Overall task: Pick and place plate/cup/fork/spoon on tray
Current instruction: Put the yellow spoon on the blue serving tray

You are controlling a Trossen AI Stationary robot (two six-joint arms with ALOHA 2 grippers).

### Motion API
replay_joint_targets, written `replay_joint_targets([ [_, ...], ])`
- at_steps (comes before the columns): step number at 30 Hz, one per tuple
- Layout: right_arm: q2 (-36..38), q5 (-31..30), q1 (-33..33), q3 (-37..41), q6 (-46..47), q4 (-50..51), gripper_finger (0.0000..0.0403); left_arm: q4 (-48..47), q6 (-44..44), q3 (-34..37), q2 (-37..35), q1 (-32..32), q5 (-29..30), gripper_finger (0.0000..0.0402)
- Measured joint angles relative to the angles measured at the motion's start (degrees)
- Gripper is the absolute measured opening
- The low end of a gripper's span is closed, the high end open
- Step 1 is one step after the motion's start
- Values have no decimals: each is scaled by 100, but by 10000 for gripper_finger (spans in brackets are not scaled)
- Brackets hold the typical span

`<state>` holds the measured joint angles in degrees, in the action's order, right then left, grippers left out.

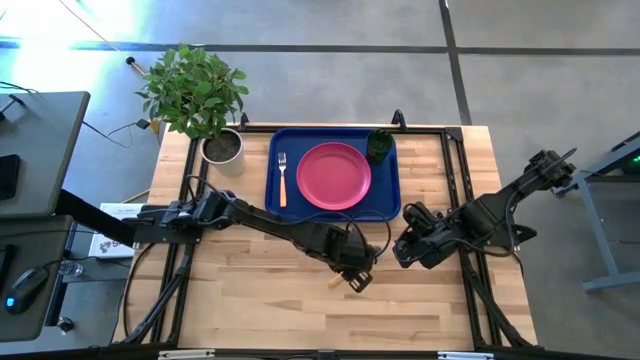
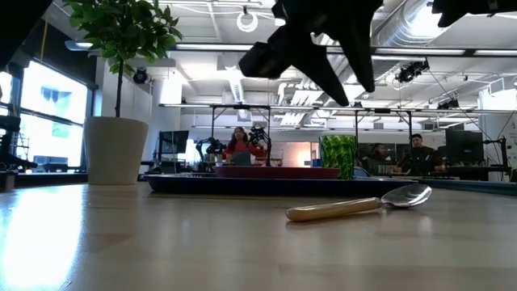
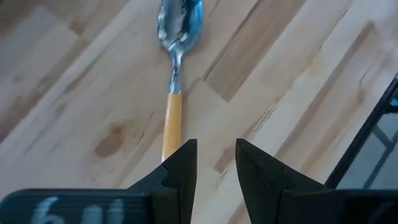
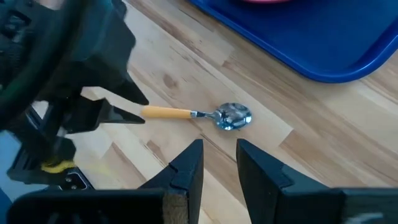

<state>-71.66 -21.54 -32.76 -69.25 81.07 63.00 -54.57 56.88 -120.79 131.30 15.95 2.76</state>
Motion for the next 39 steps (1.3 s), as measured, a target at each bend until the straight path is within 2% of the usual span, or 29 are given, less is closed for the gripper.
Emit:
replay_joint_targets([
  [7,0,-15,0,0,5,-41,87,-10,-44,0,97,-94,-364,108],
  [14,0,-236,3,0,99,60,87,58,201,15,286,-127,-365,161],
  [19,1,-182,111,0,99,156,87,230,355,11,429,-119,-357,186],
  [29,0,-201,164,0,113,164,87,221,246,0,695,-77,-18,188],
  [39,0,-205,164,0,115,163,87,256,-2,-2,925,-59,13,188],
])
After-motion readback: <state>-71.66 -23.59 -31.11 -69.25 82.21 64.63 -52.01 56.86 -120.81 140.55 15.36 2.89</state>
